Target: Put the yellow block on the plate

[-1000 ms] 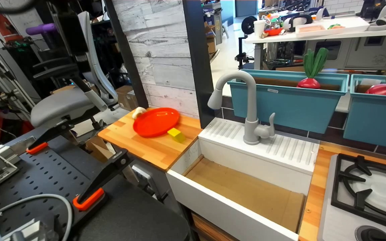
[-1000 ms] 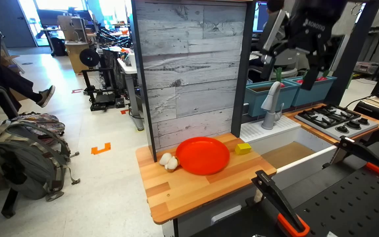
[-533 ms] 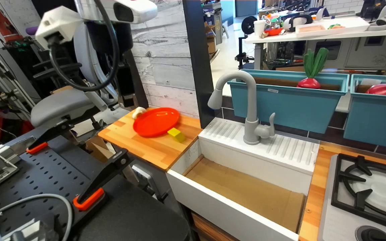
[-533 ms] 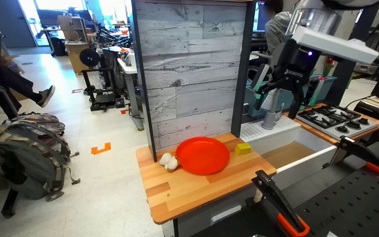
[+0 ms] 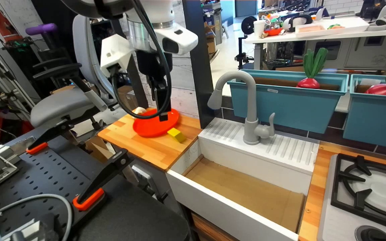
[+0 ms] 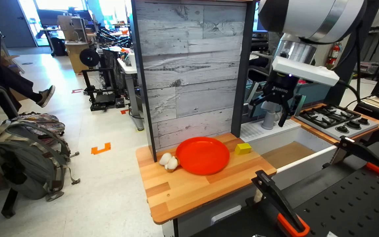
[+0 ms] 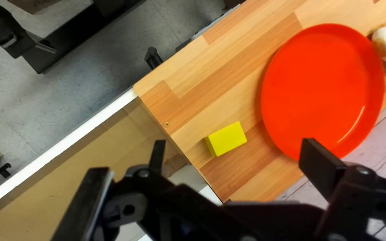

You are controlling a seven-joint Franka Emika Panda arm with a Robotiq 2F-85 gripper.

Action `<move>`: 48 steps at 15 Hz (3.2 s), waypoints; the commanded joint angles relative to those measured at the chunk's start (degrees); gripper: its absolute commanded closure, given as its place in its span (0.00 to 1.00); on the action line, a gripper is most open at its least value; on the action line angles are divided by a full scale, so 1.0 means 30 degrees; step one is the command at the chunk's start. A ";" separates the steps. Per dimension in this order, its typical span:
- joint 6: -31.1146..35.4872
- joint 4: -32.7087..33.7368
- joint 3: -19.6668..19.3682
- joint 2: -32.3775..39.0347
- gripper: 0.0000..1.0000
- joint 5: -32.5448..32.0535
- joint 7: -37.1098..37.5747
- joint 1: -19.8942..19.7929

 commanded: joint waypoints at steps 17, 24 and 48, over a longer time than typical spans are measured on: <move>0.0805 0.6555 -0.0926 0.7504 0.00 -0.2718 0.8462 0.1917; 0.0398 0.7890 -0.0970 0.8341 0.00 -0.3232 0.8832 0.2281; 0.0547 0.8195 -0.0575 0.8230 0.70 -0.3570 0.8098 0.2124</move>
